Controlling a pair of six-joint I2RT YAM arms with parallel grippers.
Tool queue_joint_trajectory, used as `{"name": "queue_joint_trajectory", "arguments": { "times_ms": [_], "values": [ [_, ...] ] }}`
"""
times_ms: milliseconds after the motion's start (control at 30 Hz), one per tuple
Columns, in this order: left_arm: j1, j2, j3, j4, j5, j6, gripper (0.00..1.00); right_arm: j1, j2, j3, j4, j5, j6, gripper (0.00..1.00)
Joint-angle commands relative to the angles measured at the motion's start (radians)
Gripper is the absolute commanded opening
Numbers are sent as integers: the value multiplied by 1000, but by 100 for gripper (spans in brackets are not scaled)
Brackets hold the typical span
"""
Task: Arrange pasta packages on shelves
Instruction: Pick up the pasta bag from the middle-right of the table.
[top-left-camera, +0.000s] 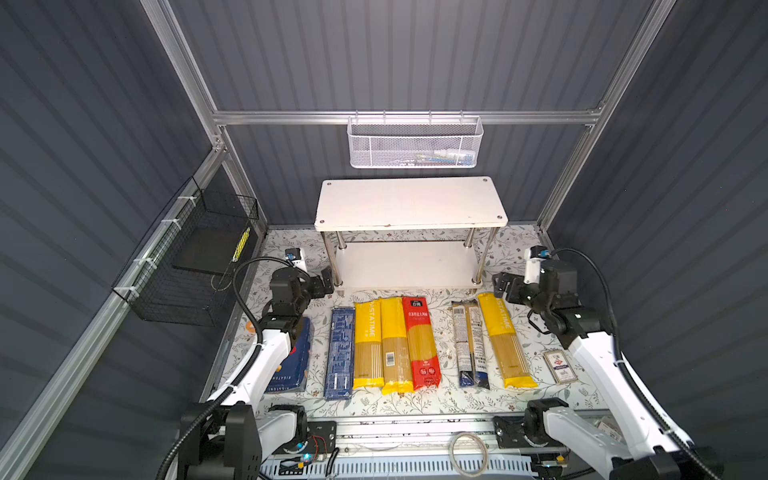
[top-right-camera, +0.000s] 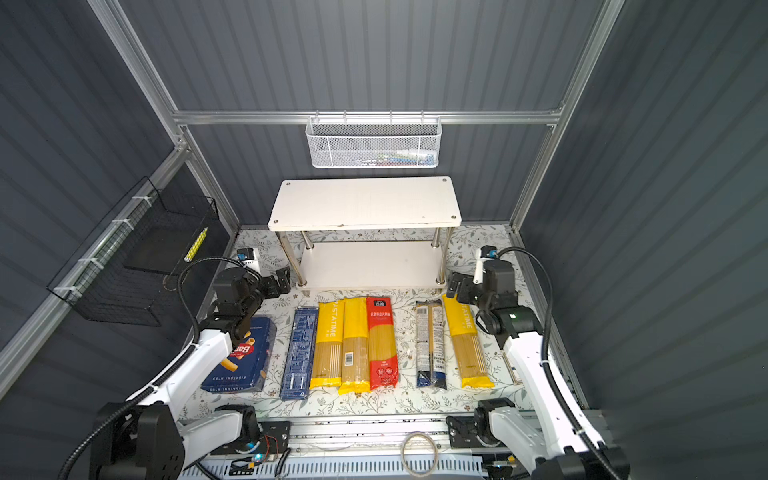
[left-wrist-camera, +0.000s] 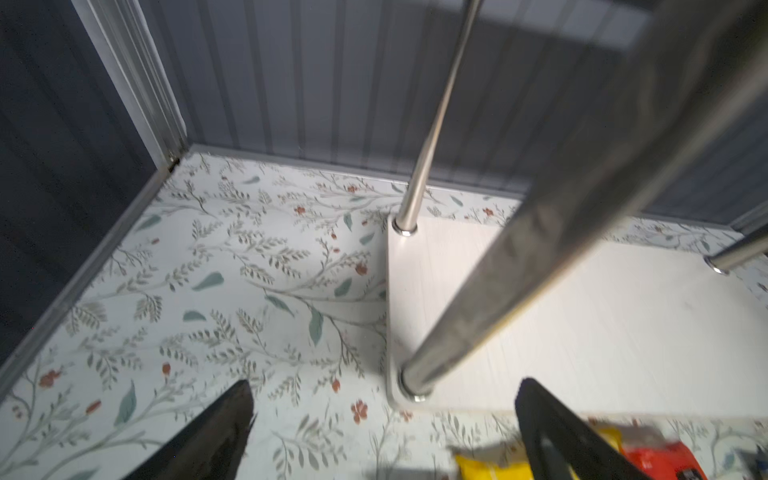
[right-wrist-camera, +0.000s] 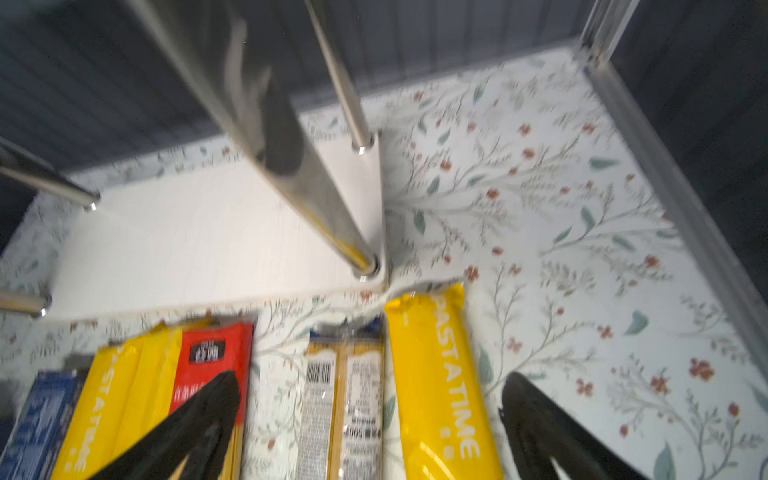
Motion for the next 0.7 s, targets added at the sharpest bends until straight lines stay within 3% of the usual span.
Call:
{"name": "queue_joint_trajectory", "arguments": {
  "times_ms": [0,400,667],
  "values": [
    [-6,-60,-55,-57,41,-35,99,56,59,32,-240,62,32,99],
    [-7,-73,-105,-21,80,18,99,62,147,-80,-200,155,49,99],
    [-6,-47,-190,101,116,40,99,23,203,-102,-125,97,33,99]
  ]
}}
